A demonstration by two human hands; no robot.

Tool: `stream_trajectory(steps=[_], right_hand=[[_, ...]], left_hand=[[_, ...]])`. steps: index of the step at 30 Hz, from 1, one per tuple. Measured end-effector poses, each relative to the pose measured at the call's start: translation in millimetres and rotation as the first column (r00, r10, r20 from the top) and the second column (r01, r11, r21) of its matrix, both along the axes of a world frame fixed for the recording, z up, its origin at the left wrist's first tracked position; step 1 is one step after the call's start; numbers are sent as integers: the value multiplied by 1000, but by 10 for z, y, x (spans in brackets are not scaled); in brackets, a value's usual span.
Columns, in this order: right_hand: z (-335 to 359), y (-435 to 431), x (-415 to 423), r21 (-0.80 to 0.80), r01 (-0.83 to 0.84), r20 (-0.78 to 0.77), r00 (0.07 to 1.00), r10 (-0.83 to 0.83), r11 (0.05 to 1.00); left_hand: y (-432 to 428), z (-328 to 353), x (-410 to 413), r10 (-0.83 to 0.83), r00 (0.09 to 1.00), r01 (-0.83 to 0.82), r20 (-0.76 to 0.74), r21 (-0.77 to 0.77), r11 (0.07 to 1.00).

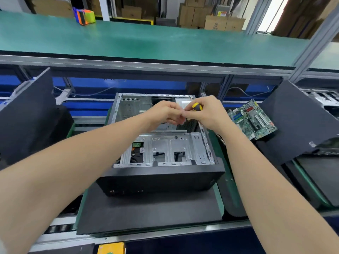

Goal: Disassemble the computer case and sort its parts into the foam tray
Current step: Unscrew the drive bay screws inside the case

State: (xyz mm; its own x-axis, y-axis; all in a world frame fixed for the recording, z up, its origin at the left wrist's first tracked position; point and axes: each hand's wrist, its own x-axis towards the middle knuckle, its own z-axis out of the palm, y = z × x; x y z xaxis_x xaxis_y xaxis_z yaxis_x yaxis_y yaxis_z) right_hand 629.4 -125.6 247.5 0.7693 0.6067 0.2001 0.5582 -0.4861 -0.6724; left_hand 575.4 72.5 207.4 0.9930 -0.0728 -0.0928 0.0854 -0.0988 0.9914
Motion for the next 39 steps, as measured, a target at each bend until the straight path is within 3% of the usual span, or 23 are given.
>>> stream_trajectory(steps=[5,14,16,19,24,31,35,39], right_hand=[[-56,-722,334,-48,80,74,994,-77,996],[-477,-2051,834,-216,94,-7,995,-98,972],[-663,-2223,882,-267,77,-87,991,-103,961],[-1003,-2393,858,-325,13,-228,969,-92,946],[-1567,-2484,692,-389,-29,-427,891,-152,921],[-1814,-2497,649,-416,-20,-455,870,-189,909],[-1597,-2434,723,-330,21,-468,865,-183,944],[-1105,-2224,847,-256,-21,-386,919,-83,966]], left_hand=[[-835,75,344,32,999,-32,-36,19,999],[-2367,-117,819,91,982,-27,-165,356,934],[-2584,-256,869,73,973,41,-220,472,880],[-2762,-526,831,34,962,170,-269,696,698],[-2897,-963,582,100,892,311,-441,758,573],[-2882,-1234,428,221,883,136,-415,675,725],[-2876,-1078,506,290,898,-19,-331,628,778],[-2849,-754,688,328,898,-192,-294,408,893]])
